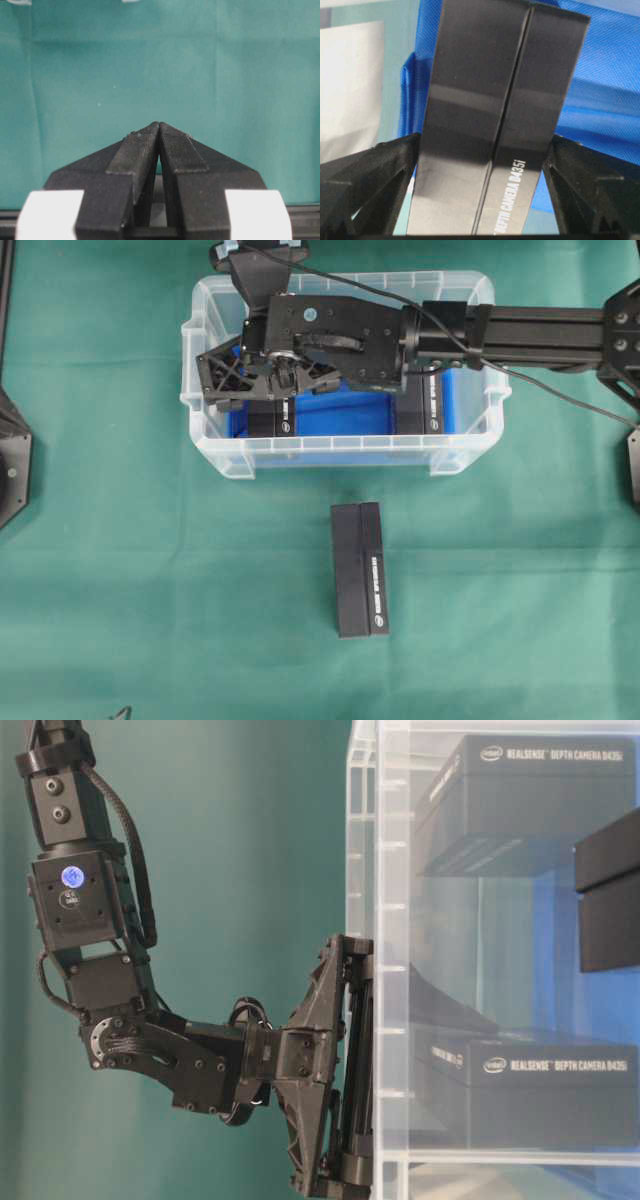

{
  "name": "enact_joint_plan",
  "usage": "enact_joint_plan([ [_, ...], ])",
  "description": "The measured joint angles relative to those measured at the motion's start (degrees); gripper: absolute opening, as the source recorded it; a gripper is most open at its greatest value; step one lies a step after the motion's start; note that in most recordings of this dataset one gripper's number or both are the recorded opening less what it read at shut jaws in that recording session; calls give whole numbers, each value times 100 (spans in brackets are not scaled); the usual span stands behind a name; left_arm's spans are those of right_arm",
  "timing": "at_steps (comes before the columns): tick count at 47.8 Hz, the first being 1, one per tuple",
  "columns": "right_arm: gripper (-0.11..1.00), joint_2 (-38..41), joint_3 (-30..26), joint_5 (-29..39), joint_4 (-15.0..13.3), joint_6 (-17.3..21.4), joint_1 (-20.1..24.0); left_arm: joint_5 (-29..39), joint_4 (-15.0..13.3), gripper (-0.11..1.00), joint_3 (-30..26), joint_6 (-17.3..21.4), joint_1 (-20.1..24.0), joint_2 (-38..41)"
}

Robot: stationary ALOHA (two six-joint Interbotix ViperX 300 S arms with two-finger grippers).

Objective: Take the box out of the case with the right arm.
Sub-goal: 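Lower the right gripper around the left box and close it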

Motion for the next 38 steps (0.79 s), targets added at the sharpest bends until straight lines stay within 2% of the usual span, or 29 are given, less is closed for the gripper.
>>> enact_joint_plan([
  [17, 94, 0, 0, 0, 70, 176, -26, -9, 0, 0, 0, 0, 0, -9],
  [20, 89, 0, 9, 44, 114, 193, -35, -9, 0, 0, 0, 0, 0, -9],
  [25, 68, 0, 0, 176, 132, 202, -44, 0, -9, 0, 0, -9, 0, -9],
  [38, 68, 0, 9, 299, 141, 237, -35, 0, 0, 0, 0, 0, 0, -9],
])
